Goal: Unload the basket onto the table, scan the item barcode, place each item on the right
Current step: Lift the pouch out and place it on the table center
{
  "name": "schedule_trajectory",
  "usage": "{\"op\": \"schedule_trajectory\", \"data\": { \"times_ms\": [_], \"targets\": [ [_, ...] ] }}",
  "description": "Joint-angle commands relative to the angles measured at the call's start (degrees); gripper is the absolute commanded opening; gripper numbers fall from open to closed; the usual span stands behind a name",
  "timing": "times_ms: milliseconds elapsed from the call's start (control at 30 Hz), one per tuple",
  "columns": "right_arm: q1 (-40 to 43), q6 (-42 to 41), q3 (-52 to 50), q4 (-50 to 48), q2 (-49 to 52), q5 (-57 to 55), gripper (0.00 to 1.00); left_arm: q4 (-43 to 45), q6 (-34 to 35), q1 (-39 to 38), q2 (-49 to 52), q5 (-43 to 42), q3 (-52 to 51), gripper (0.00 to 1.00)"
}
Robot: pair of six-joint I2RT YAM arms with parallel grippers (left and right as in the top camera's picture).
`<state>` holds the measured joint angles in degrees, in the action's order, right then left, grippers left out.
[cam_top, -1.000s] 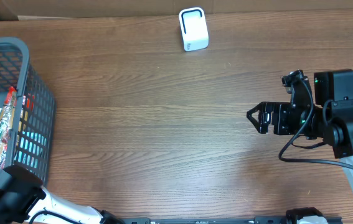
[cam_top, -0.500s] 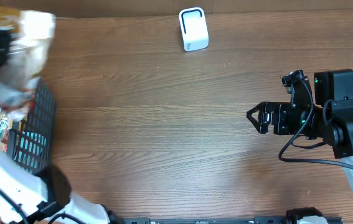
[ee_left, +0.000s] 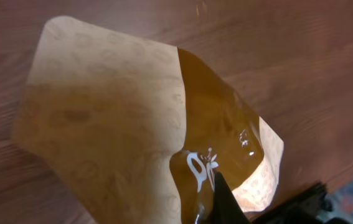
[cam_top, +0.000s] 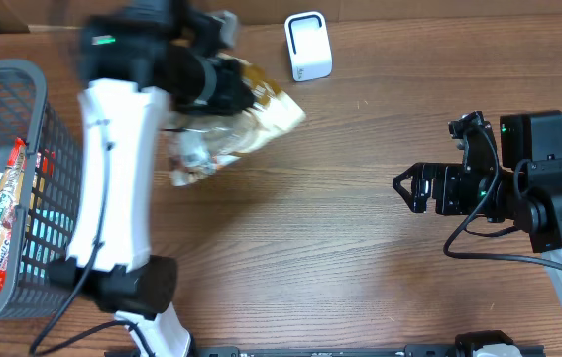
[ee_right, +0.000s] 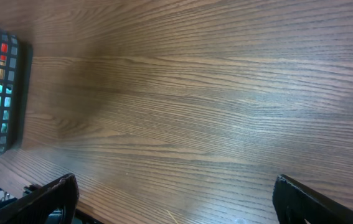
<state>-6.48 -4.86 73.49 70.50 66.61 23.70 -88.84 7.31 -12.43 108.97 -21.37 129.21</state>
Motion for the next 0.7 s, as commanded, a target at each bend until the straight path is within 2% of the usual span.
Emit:
{"op": "schedule_trajectory", "data": {
  "times_ms": [0,133,300,333,433,500,533,667],
  "targets": [
    [-0.31,0.22,0.72,-0.24,-0.04,-0.11,1.00,6.01,1.14,-5.09,1.95,2.05,-9.97,0.05],
    [-0.31,0.22,0.72,-0.24,-0.04,-0.11,1.00,16.15,2.36,-10.23,3.82,1.79,-20.31,0.04],
    [-0.31,0.22,0.72,-0.33,-0.04,-0.11,1.00,25.05,6.01,-15.52,5.64,1.81,-28.02,0.04],
    [-0.31,0.22,0.72,-0.33,-0.04,-0.11,1.00,25.92,6.12,-16.02,5.73,1.79,-28.44,0.09],
    [-0.31,0.22,0.72,-0.26,-0.04,-0.11,1.00,28.35,6.38,-17.68,5.90,1.88,-29.20,0.60],
    [-0.31,0.22,0.72,-0.26,-0.04,-0.11,1.00,29.18,4.70,-18.03,5.68,1.90,-29.00,0.84],
    [-0.31,0.22,0.72,-0.26,-0.04,-0.11,1.00,29.33,4.46,-18.01,5.62,2.12,-28.63,0.90],
    [-0.31,0.22,0.72,-0.26,-0.04,-0.11,1.00,27.43,4.48,-15.58,4.57,2.29,-23.91,0.92]
  ]
}}
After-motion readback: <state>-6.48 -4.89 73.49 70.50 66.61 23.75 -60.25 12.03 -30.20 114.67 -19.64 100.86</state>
